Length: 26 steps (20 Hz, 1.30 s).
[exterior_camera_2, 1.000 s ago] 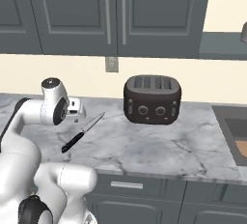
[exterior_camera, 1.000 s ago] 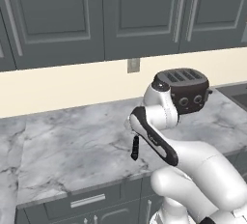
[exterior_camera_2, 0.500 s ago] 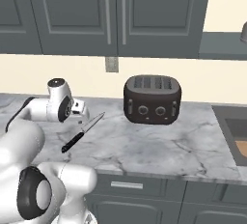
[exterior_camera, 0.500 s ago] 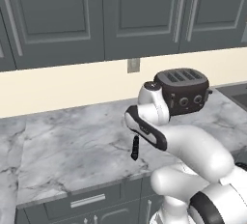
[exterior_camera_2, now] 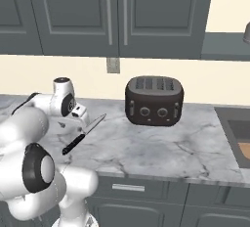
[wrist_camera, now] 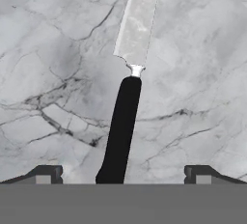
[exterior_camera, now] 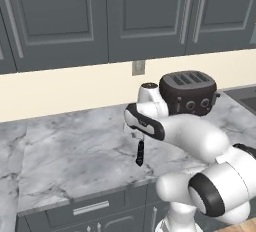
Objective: Move the cutting board and knife to the sink. Then move spray from the shelves to the counter.
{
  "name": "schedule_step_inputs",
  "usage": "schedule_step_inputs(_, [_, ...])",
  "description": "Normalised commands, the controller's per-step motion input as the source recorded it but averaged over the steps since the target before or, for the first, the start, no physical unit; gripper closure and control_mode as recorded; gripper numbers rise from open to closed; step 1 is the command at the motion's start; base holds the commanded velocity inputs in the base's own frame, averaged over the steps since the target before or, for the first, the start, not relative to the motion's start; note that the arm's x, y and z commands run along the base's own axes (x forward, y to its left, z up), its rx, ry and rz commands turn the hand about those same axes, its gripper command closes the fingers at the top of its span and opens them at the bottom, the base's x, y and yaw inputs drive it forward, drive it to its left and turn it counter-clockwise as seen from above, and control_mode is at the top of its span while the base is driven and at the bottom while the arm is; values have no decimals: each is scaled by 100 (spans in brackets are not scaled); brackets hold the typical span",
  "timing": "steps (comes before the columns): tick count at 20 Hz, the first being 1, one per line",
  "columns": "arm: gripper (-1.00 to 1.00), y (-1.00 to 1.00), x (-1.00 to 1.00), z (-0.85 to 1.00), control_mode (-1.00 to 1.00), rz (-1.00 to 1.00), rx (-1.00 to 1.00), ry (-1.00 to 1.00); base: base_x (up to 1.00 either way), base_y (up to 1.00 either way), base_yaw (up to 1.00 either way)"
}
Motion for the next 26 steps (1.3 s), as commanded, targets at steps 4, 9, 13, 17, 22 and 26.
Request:
schedule_step_inputs(4, [-100, 0, -6, -45, -100, -8, 2, 0, 0, 0, 0])
schedule_step_inputs(9, [-100, 0, -5, -48, -100, -7, 0, -2, 0, 0, 0])
schedule_step_inputs(13, [-100, 0, -5, -40, -100, -7, 0, 0, 0, 0, 0])
schedule_step_inputs(17, [-100, 0, -5, -27, -100, -6, 0, 0, 0, 0, 0])
schedule_step_inputs(22, [-100, 0, 0, -25, -100, -5, 0, 0, 0, 0, 0])
schedule_step_inputs(26, [-100, 2, 0, -25, -100, -4, 0, 0, 0, 0, 0])
